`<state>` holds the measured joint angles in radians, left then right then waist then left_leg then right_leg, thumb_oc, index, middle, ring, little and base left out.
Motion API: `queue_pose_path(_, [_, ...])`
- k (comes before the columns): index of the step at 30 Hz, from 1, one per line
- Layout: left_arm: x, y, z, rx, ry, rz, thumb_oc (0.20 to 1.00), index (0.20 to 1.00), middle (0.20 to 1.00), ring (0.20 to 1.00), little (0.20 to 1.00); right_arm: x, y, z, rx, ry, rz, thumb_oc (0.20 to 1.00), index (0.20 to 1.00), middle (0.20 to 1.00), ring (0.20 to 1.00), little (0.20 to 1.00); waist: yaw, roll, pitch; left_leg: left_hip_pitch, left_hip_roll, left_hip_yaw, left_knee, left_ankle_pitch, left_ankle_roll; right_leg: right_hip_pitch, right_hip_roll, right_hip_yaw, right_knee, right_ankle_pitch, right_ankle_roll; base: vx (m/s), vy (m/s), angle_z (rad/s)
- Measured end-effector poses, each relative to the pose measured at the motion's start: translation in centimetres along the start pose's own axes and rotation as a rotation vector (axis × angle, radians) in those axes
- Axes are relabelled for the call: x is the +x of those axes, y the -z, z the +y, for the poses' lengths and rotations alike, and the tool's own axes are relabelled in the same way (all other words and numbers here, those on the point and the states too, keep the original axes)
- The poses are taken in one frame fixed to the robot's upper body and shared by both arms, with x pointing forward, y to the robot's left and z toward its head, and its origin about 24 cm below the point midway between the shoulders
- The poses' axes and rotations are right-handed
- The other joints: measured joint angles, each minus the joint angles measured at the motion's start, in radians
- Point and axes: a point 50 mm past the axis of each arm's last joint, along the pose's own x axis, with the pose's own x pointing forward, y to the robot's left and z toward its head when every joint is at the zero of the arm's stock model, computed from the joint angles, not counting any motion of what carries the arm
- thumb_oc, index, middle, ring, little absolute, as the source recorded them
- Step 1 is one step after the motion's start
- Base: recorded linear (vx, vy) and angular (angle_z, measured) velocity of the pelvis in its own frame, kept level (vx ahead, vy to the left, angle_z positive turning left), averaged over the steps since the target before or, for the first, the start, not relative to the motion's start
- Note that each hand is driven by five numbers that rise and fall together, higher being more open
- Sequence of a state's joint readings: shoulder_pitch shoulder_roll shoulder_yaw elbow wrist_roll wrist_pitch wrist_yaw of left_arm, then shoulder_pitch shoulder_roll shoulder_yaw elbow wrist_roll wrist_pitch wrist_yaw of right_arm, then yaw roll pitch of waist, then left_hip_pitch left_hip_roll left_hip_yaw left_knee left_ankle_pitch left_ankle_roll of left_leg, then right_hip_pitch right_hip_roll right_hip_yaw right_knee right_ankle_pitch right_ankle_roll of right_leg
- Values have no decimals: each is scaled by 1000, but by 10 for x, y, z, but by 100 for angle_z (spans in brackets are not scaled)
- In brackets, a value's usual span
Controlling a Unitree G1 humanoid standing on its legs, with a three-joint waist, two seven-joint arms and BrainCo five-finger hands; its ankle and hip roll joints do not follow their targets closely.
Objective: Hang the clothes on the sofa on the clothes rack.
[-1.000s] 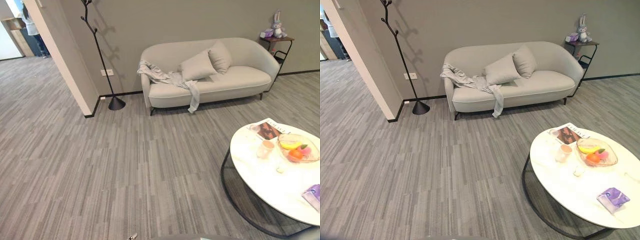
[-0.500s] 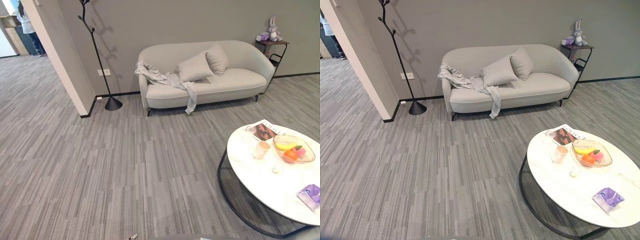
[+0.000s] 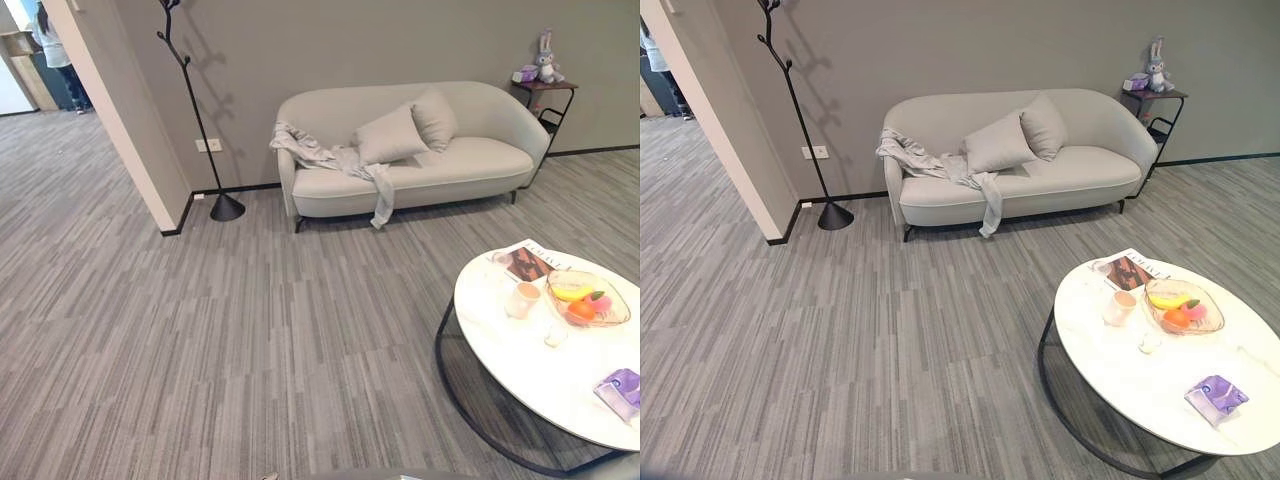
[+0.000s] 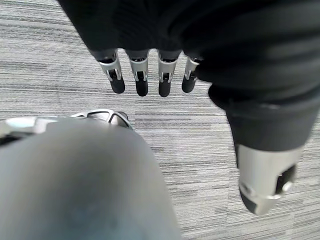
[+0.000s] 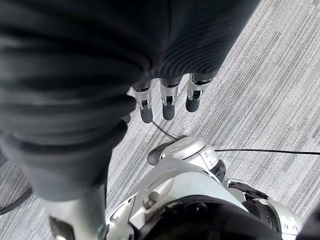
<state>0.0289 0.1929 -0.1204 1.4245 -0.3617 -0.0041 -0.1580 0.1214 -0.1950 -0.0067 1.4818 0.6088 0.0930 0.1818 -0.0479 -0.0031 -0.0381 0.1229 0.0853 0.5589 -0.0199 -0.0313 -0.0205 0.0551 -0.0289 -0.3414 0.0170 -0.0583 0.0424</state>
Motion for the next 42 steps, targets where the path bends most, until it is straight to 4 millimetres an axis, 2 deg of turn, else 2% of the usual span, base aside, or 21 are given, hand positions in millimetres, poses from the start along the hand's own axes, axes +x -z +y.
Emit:
queue_pose_path(16, [0, -2, 1, 38, -6, -10, 1000, 1000, 1000, 1000, 1000, -2, -17, -2, -260, 14, -37, 1000, 1000, 1000, 1000, 1000, 0, -6, 7, 2, -6, 1, -16, 0, 0, 4, 2, -1, -18, 6, 1, 22, 9, 0])
queue_pose_path(21, [0, -3, 3, 19, -27, -26, 1000, 1000, 1000, 1000, 1000, -2, -27, 1, -357, 13, -60, 1000, 1000, 1000, 1000, 1000, 10, -9, 23, 1, -12, -2, -31, 0, 0, 0, 0, -6, -19, 3, 4, 6, 48, 3])
queue_pose_path(23, [0, -11, 2, -9, -26, -56, 1000, 1000, 1000, 1000, 1000, -3, -34, 3, -382, 12, -77, 1000, 1000, 1000, 1000, 1000, 15, -8, 60, -7, -14, -14, -26, -1, 3, -23, -13, -13, 28, -12, 9, 13, 184, 15])
queue_pose_path(24, [0, -12, 3, -36, -31, -62, 1000, 1000, 1000, 1000, 1000, -3, -43, 9, -401, 4, -98, 1000, 1000, 1000, 1000, 1000, 18, -16, 82, -21, -34, -34, -18, -19, 22, -41, -31, -27, 97, -23, 29, 61, 359, 15])
queue_pose_path(25, [0, -20, 0, -44, -22, -80, 1000, 1000, 1000, 1000, 1000, -5, -53, 9, -415, 11, -117, 1000, 1000, 1000, 1000, 1000, 19, 3, 126, -26, -41, -58, -7, -38, 51, -106, -62, -43, 239, -38, 51, 75, 299, 5])
queue_pose_path(26, [1, -27, 1, -46, -26, -83, 1000, 1000, 1000, 1000, 1000, -8, -69, 13, -432, 10, -156, 1000, 1000, 1000, 1000, 1000, 25, 2, 172, -48, -46, -51, 55, -58, 83, -217, -140, -77, 481, -44, 78, 112, 223, 6])
queue_pose_path(27, [0, -31, 3, -47, -39, -79, 1000, 1000, 1000, 1000, 1000, -9, -77, 15, -445, 10, -173, 1000, 1000, 1000, 1000, 1000, 12, -10, 212, -78, -57, -15, 168, -106, 137, -306, -233, -85, 702, -26, 114, 324, 44, 56])
queue_pose_path(28, [0, -24, 6, -30, -49, -49, 1000, 1000, 1000, 1000, 1000, -11, -79, 7, -449, 32, -162, 1000, 1000, 1000, 1000, 1000, -1, 8, 239, -79, -50, -31, 217, -189, 123, -437, -347, -60, 950, 102, 182, 416, -73, 73])
queue_pose_path(29, [-1, -16, 8, -6, -52, -30, 1000, 1000, 1000, 1000, 1000, -12, -76, -1, -439, 58, -133, 1000, 1000, 1000, 1000, 1000, 0, 43, 234, -47, -55, -44, 177, -181, 106, -457, -367, -88, 945, 112, 186, 462, -210, 67])
queue_pose_path(30, [-1, -8, 11, -8, -61, -9, 1000, 1000, 1000, 1000, 1000, -13, -77, -6, -443, 68, -135, 1000, 1000, 1000, 1000, 1000, -5, 53, 230, -29, -71, -54, 130, -169, 92, -448, -369, -115, 843, 106, 191, 299, -256, 30])
queue_pose_path(31, [-3, 0, 16, -20, -74, 7, 1000, 1000, 1000, 1000, 1000, -13, -76, -7, -446, 66, -142, 1000, 1000, 1000, 1000, 1000, -6, 46, 222, -10, -88, -54, 87, -149, 95, -421, -367, -136, 683, 103, 197, 300, -349, 30])
queue_pose_path(32, [-4, 4, 20, -18, -83, 20, 1000, 1000, 1000, 1000, 1000, -12, -73, -5, -445, 56, -139, 1000, 1000, 1000, 1000, 1000, -5, 39, 220, 1, -113, -64, 63, -137, 72, -415, -371, -136, 545, 104, 194, 301, -402, 38])
queue_pose_path(33, [-4, 6, 22, -18, -87, 26, 1000, 1000, 1000, 1000, 1000, -11, -72, -3, -444, 54, -139, 1000, 1000, 1000, 1000, 1000, -7, 24, 212, 0, -134, -79, 51, -136, 69, -390, -369, -135, 363, 116, 188, 356, -470, 49])
queue_pose_path(35, [-5, 3, 23, -11, -89, 21, 1000, 1000, 1000, 1000, 1000, -10, -67, -3, -440, 53, -129, 1000, 1000, 1000, 1000, 1000, -12, 1, 199, -5, -167, -104, 53, -144, 54, -331, -383, -138, 8, 196, 202, 316, -389, 58])
queue_pose_path(36, [-4, 0, 21, -9, -87, 13, 1000, 1000, 1000, 1000, 1000, -10, -62, -8, -433, 65, -113, 1000, 1000, 1000, 1000, 1000, -15, -11, 191, -2, -184, -118, 63, -147, 50, -311, -407, -142, -115, 244, 194, 481, -494, 45])
queue_pose_path(37, [-4, -2, 20, -9, -87, 1, 1000, 1000, 1000, 1000, 1000, -10, -59, -12, -434, 73, -103, 1000, 1000, 1000, 1000, 1000, -12, -2, 191, 9, -185, -133, 66, -149, 52, -329, -442, -147, -114, 272, 184, 725, -632, 55])
queue_pose_path(38, [-2, -11, 16, 11, -81, -19, 1000, 1000, 1000, 1000, 1000, -10, -55, -14, -434, 66, -99, 1000, 1000, 1000, 1000, 1000, -25, -15, 181, 19, -189, -166, 73, -169, 21, -343, -496, -150, -113, 308, 205, 655, -476, 45])
queue_pose_path(39, [-2, -19, 15, 63, -78, -34, 1000, 1000, 1000, 1000, 1000, -8, -49, -12, -449, 55, -81, 1000, 1000, 1000, 1000, 1000, -26, -9, 182, 33, -189, -177, 70, -179, 11, -354, -518, -171, -104, 311, 197, 445, -281, 37])
queue_pose_path(40, [-1, -23, 10, 111, -66, -50, 1000, 1000, 1000, 1000, 1000, -7, -50, -5, -481, 34, -78, 1000, 1000, 1000, 1000, 1000, -26, -10, 177, 74, -180, -187, 46, -180, 10, -350, -515, -172, -62, 315, 192, 709, -573, 18])
queue_pose_path(41, [0, -19, 7, 133, -57, -42, 1000, 1000, 1000, 1000, 1000, -6, -46, -3, -498, 21, -63, 1000, 1000, 1000, 1000, 1000, -37, 11, 168, 120, -158, -196, 15, -179, 11, -341, -498, -166, -10, 320, 186, 658, -542, 14])
queue_pose_path(42, [0, -18, 3, 139, -48, -44, 1000, 1000, 1000, 1000, 1000, -6, -39, -5, -494, 12, -50, 1000, 1000, 1000, 1000, 1000, -44, 2, 139, 140, -145, -209, 6, -182, 6, -337, -478, -162, 19, 326, 179, 821, -706, 37])
